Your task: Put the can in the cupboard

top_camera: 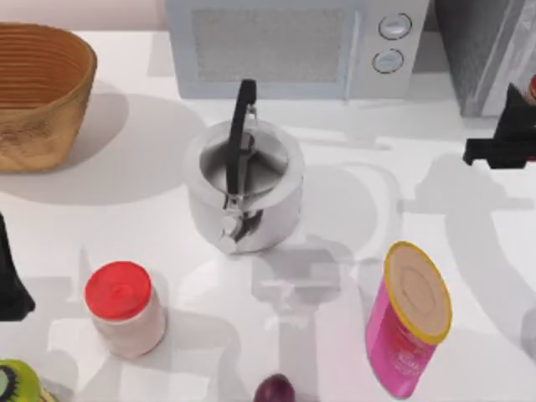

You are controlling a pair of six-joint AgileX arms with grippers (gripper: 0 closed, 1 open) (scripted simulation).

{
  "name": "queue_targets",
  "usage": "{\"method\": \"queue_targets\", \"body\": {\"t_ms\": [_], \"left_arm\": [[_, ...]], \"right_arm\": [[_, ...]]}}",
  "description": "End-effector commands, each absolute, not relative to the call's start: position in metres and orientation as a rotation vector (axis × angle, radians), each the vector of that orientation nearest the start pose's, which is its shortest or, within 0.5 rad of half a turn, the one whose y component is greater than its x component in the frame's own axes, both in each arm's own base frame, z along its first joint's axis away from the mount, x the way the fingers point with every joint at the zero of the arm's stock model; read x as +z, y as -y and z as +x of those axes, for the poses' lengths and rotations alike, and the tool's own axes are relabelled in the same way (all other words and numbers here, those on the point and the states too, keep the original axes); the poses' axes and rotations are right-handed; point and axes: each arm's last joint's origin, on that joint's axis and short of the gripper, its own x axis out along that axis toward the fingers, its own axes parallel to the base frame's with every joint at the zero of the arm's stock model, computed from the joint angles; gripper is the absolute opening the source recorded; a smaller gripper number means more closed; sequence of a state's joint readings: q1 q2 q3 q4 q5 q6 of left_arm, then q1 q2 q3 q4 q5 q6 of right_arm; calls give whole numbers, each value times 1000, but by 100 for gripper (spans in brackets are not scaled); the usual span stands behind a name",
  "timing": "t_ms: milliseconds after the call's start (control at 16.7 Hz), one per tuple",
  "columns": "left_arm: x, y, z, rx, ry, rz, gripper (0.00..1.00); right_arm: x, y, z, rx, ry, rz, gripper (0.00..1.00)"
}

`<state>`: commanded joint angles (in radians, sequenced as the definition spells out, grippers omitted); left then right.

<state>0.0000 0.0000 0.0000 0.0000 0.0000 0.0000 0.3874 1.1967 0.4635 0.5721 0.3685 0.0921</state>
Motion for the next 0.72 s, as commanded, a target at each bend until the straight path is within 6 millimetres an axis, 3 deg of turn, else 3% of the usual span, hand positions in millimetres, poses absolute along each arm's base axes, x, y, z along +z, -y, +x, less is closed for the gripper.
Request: {"method": "queue_targets", "body": {"t_ms": [360, 720], "left_arm": [[160, 1, 106, 0, 0, 0, 100], [160, 1, 106, 0, 0, 0, 100]], "right_arm": [[218, -34, 171, 15, -77, 27, 0], [187, -7, 121, -3, -25, 12, 0]]}}
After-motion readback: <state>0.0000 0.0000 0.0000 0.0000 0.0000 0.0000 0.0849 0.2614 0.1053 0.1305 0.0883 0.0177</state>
